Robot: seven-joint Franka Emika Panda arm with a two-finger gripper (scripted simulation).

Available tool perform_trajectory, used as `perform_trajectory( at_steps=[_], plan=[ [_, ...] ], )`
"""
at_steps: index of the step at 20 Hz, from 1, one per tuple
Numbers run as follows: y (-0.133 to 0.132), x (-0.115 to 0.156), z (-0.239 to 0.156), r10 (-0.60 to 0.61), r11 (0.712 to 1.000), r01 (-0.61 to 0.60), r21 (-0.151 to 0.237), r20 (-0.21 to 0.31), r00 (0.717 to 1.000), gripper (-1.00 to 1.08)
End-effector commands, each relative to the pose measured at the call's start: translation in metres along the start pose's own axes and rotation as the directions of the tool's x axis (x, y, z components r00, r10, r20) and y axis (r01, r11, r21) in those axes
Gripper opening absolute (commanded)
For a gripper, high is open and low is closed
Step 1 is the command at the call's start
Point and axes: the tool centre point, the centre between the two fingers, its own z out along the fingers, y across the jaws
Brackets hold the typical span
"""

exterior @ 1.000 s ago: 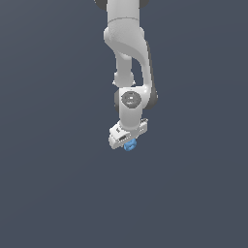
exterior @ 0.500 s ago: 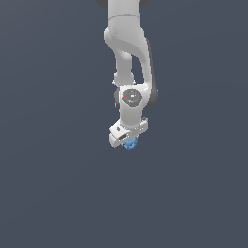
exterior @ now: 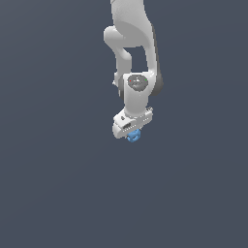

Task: Pick up the object and move it to a goal position.

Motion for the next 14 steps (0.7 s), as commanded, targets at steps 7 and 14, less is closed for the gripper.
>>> perform_trajectory(
  at_steps=[7, 14],
  plan=[
    [-0.039, -0.014, -0.065, -0.001, 1.0, 0.001, -0.001, 0.0, 1.0, -1.0],
    [-0.073, -0.025, -0.124, -0.001, 1.0, 0.001, 0.0, 0.001, 1.0, -1.0]
  ],
)
